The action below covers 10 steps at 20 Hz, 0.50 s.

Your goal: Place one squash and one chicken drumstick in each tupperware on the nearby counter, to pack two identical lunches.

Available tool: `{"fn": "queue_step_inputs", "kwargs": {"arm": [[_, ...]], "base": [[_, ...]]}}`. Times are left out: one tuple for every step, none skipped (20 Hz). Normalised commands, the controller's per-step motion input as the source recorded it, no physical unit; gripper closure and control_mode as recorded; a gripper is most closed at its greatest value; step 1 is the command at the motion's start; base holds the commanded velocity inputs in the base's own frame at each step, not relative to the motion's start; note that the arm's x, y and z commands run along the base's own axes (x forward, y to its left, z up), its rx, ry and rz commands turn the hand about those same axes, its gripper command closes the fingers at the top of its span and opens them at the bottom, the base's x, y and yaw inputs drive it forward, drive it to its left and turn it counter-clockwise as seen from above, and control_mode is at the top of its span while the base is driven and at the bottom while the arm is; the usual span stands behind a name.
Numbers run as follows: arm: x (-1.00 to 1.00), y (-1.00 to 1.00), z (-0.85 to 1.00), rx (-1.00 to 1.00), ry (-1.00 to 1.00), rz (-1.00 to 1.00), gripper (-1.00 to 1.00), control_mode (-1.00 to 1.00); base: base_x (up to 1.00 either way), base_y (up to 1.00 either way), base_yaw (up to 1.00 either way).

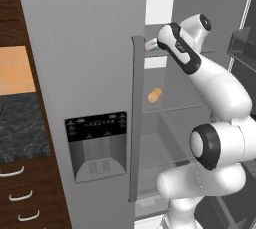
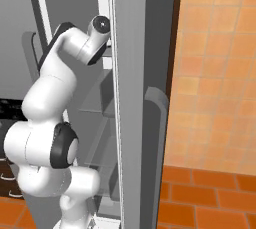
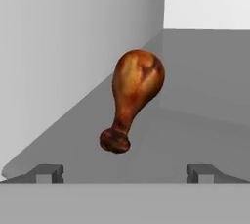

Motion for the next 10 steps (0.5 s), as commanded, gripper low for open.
{"fn": "queue_step_inputs", "kwargs": {"arm": [[0.3,0.03,0.0,-0.05,0.0,0.02,-1.0,-1.0],[0.31,0.05,0.0,-0.05,0.0,0.02,-1.0,-1.0],[0.32,0.06,0.0,-0.06,0.0,0.01,-1.0,-1.0],[0.33,0.08,-0.01,-0.06,0.0,0.01,-1.0,-1.0],[0.34,0.1,-0.03,-0.07,0.0,0.01,-1.0,-1.0],[0.35,0.09,-0.02,-0.06,0.0,0.0,-1.0,-1.0],[0.4,0.11,-0.04,-0.06,0.0,0.0,-1.0,-1.0],[0.35,0.08,-0.05,-0.07,0.0,0.0,-1.0,-1.0],[0.36,0.0,-0.1,-0.05,0.0,0.0,-1.0,-1.0],[0.41,0.0,-0.16,-0.03,0.02,0.0,-1.0,-1.0]], "base": [[0.0,0.0,0.0],[0.0,0.0,0.0],[0.0,0.0,0.0],[0.0,0.0,0.0],[0.0,0.0,0.0],[0.0,0.0,0.0],[0.0,0.0,0.0],[0.0,0.0,0.0],[0.0,0.0,0.0],[0.0,0.0,0.0]]}}
